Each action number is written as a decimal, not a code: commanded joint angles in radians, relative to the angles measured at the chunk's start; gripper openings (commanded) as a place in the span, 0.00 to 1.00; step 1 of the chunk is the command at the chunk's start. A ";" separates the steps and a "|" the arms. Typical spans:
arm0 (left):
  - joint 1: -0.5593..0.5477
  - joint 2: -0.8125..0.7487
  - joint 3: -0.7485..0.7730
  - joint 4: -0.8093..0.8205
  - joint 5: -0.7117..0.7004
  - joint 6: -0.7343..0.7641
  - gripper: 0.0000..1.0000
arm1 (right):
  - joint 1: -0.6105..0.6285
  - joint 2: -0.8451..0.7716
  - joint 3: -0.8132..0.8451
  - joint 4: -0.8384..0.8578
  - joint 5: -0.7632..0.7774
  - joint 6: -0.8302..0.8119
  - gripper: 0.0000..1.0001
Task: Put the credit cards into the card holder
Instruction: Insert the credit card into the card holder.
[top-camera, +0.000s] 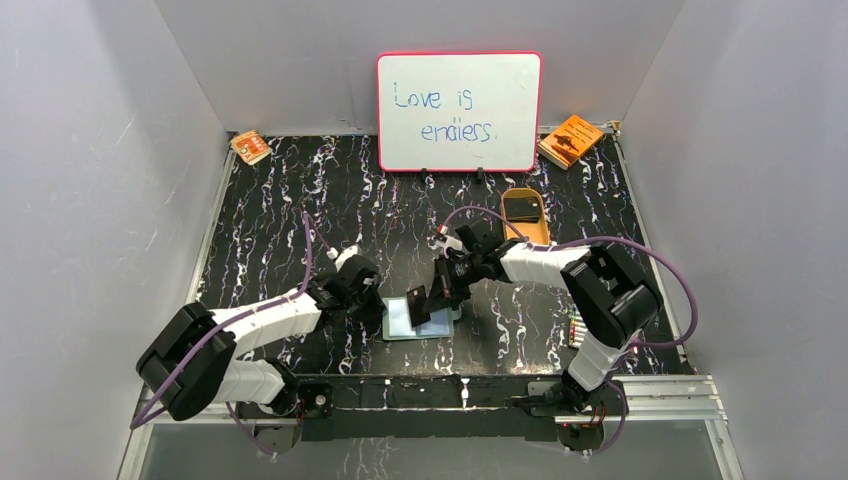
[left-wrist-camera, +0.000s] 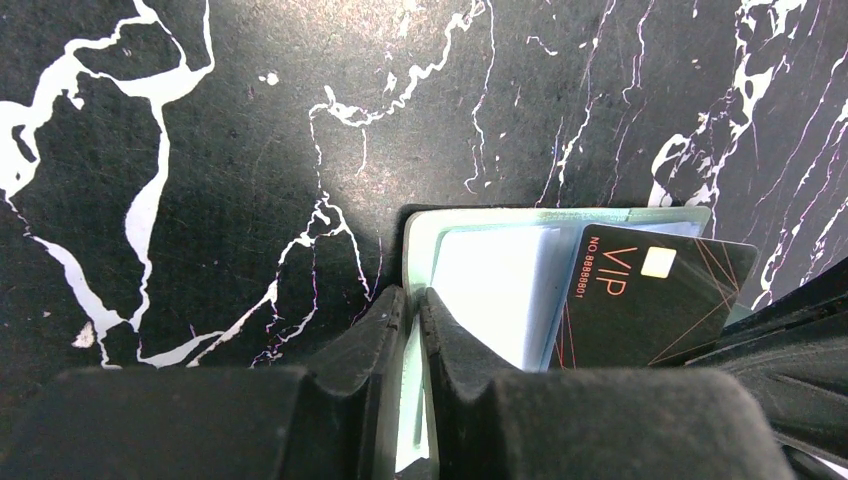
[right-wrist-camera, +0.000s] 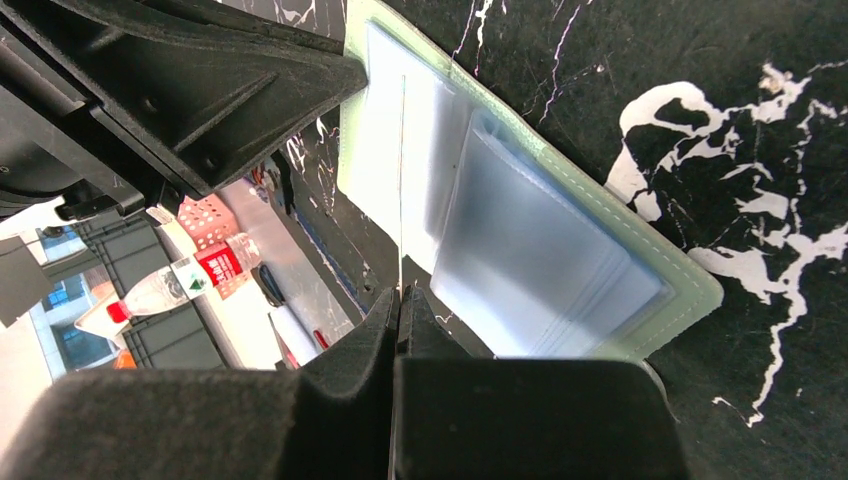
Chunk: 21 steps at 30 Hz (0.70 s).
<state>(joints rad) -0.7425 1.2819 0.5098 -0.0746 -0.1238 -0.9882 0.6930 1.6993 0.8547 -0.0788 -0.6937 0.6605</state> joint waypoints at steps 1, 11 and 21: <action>0.001 0.036 -0.022 -0.091 -0.024 0.015 0.09 | -0.004 -0.018 0.000 -0.001 -0.017 0.012 0.00; 0.001 0.035 -0.024 -0.090 -0.025 0.012 0.07 | -0.005 -0.003 -0.030 -0.027 -0.012 0.026 0.00; 0.001 0.033 -0.025 -0.089 -0.025 0.012 0.07 | -0.005 0.007 -0.039 -0.024 -0.010 0.034 0.00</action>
<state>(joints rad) -0.7425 1.2839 0.5106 -0.0746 -0.1242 -0.9886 0.6930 1.7008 0.8165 -0.1112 -0.6903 0.6857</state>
